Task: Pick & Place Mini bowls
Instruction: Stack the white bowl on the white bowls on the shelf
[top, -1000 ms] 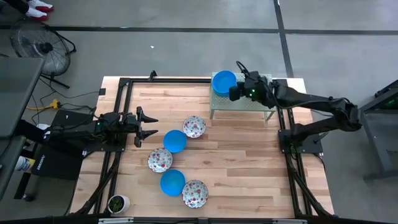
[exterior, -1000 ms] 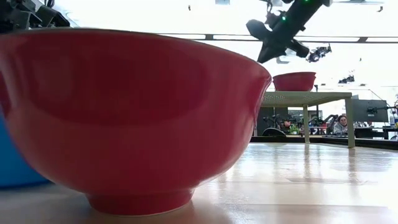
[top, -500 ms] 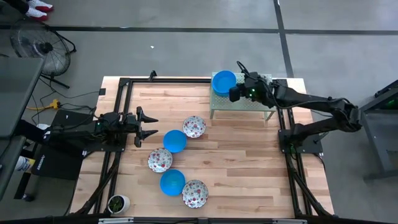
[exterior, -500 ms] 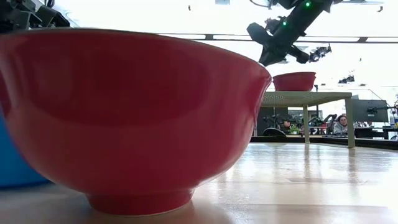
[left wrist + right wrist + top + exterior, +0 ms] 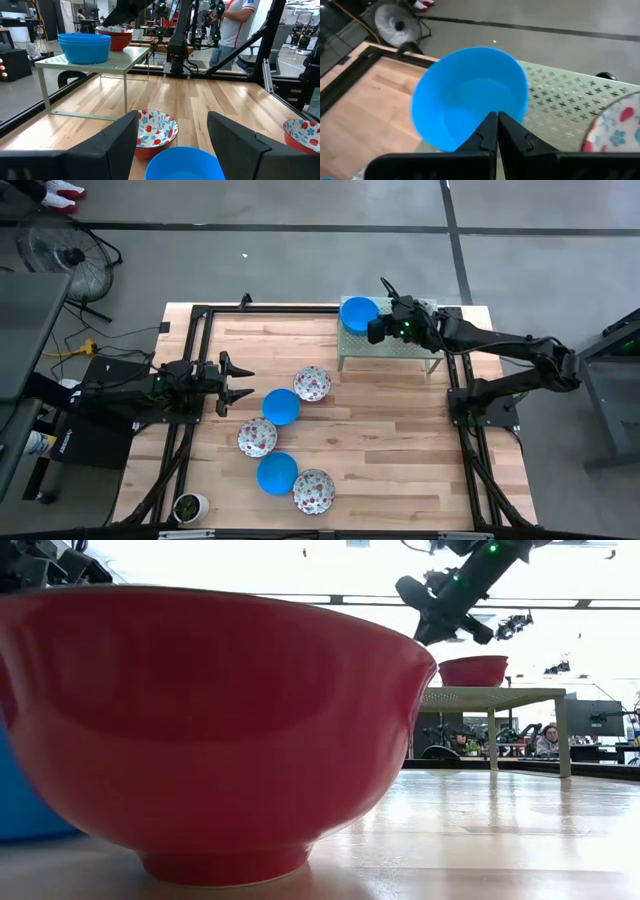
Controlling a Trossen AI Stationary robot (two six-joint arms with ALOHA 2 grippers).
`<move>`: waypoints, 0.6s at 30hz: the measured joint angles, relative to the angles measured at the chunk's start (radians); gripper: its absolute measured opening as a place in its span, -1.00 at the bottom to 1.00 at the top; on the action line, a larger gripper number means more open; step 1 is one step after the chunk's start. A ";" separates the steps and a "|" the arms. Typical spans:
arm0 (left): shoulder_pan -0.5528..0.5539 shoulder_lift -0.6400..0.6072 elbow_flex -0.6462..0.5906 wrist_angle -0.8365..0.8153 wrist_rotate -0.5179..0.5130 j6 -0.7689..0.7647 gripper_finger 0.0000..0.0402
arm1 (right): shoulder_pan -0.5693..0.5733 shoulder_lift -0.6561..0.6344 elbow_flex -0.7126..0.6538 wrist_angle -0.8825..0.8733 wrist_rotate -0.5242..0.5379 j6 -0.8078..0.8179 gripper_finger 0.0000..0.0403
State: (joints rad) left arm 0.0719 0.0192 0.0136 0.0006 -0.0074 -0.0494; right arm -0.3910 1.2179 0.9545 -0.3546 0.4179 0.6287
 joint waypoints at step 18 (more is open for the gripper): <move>0.000 0.000 0.000 0.000 0.000 0.000 0.16 | 0.155 -0.002 0.201 -0.329 -0.170 0.023 -1.00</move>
State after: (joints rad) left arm 0.0716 0.0191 0.0139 0.0007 -0.0071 -0.0496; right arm -0.2359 1.2156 1.1557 -0.6831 0.2484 0.6516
